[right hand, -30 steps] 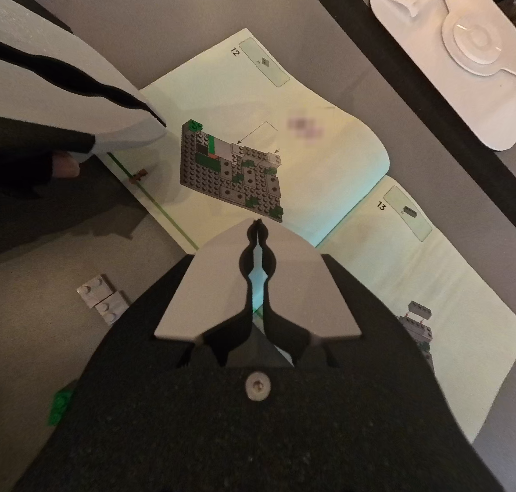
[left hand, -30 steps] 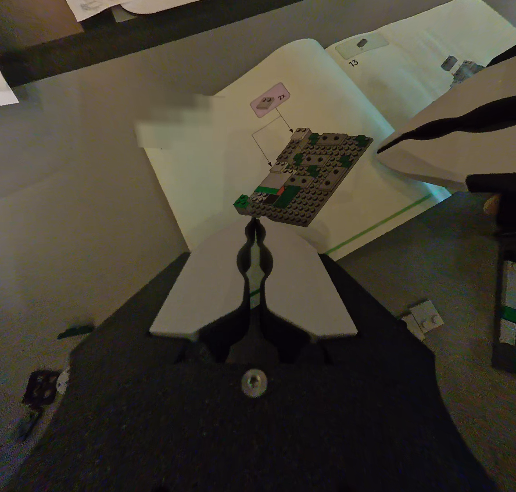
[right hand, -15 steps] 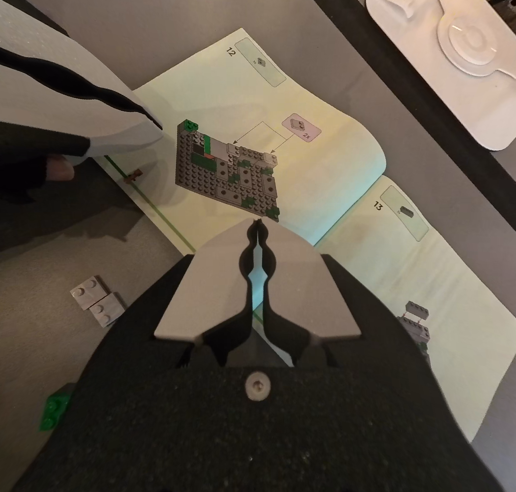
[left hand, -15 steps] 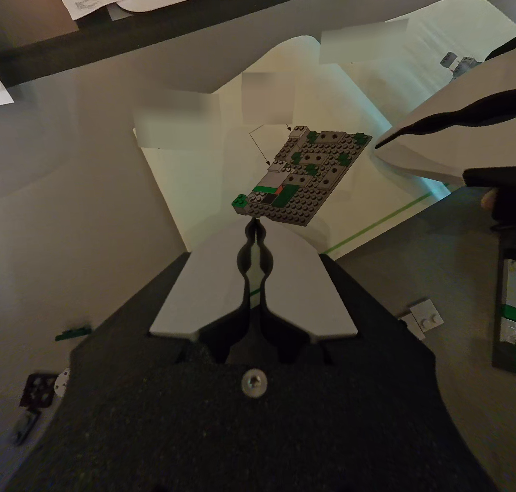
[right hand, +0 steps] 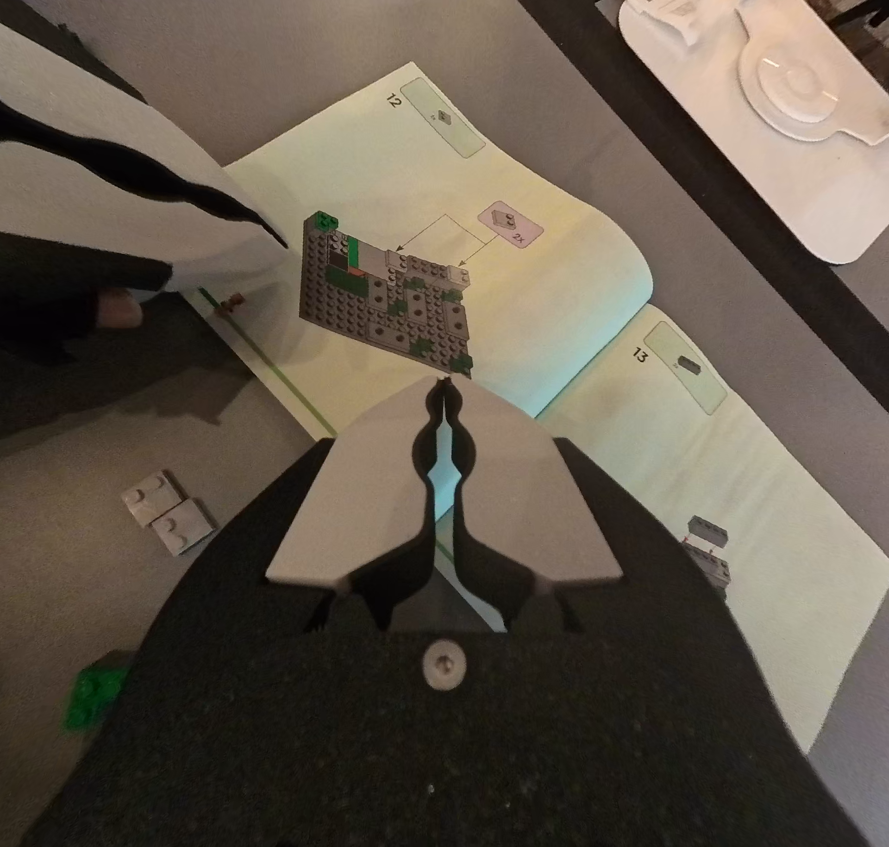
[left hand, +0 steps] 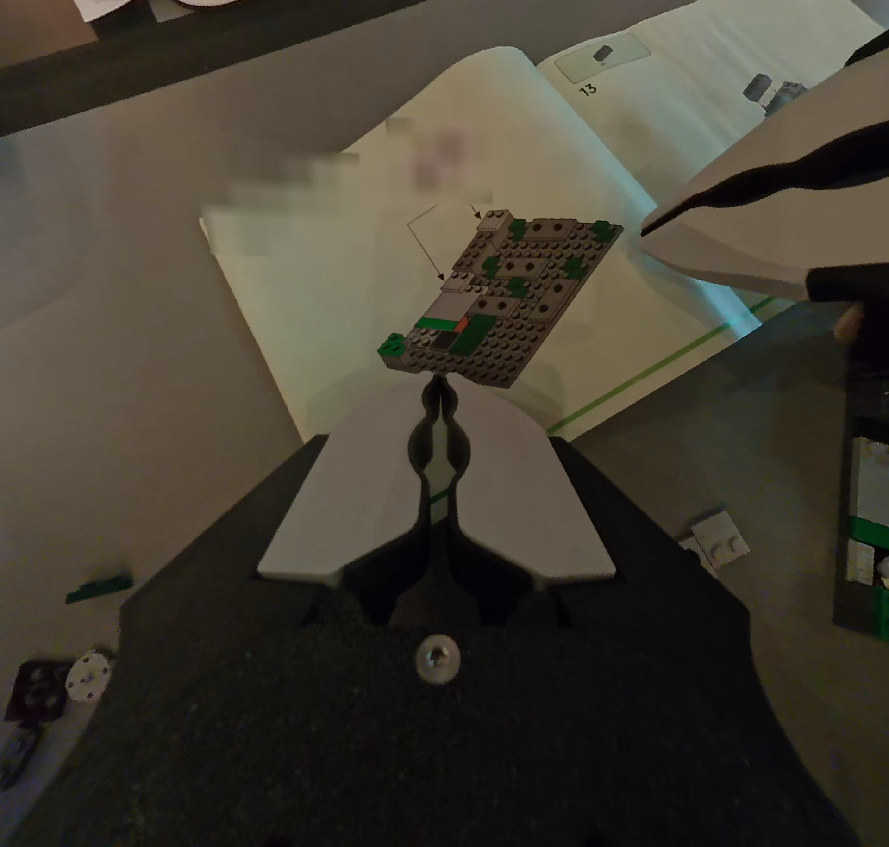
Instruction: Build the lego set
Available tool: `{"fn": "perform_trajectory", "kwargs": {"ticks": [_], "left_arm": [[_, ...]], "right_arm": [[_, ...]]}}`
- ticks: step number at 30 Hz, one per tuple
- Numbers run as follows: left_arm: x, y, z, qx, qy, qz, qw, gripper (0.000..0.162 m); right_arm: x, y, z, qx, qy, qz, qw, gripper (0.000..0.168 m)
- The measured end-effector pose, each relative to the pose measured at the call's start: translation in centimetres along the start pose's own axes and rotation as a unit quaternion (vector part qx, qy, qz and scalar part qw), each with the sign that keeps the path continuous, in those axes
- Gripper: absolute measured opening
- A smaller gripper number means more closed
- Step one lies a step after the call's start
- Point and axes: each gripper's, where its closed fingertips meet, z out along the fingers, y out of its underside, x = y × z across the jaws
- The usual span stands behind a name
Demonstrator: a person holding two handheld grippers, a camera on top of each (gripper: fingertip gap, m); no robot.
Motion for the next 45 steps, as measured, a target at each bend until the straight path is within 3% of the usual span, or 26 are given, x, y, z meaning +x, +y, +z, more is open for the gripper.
{"fn": "perform_trajectory", "kwargs": {"ticks": [25,45], "left_arm": [[-0.6,-1.6,1.8,-0.008,-0.014,0.051,0.999,0.0],[0.4,-2.1,4.1,-0.051,0.029,0.093,0.994,0.0]], "right_arm": [[-0.2,-0.7,-0.1,0.033,-0.032,0.007,0.999,0.0],[0.7,-0.5,-0.5,0.038,-0.035,0.02,0.998,0.002]]}}
